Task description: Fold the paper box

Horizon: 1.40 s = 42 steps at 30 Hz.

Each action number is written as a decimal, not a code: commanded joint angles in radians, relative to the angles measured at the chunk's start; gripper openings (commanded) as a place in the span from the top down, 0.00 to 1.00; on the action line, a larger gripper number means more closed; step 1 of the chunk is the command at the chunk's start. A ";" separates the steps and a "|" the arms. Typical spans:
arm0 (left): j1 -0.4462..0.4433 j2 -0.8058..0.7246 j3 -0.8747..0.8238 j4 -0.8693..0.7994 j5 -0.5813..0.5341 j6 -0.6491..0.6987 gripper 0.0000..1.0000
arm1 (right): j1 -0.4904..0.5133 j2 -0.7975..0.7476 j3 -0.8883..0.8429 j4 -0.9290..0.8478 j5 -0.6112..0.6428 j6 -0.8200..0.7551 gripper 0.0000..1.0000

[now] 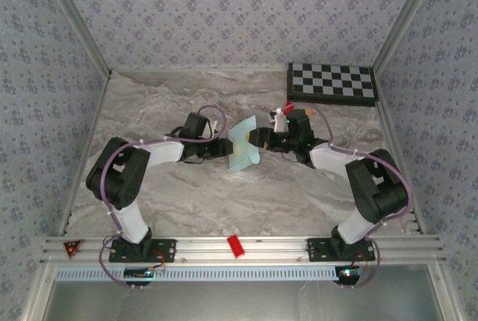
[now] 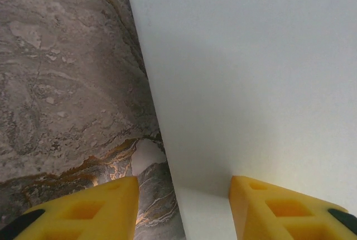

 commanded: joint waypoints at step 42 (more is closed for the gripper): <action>0.025 -0.052 0.153 -0.163 -0.046 0.039 0.50 | 0.079 0.008 0.171 -0.286 0.163 -0.066 0.43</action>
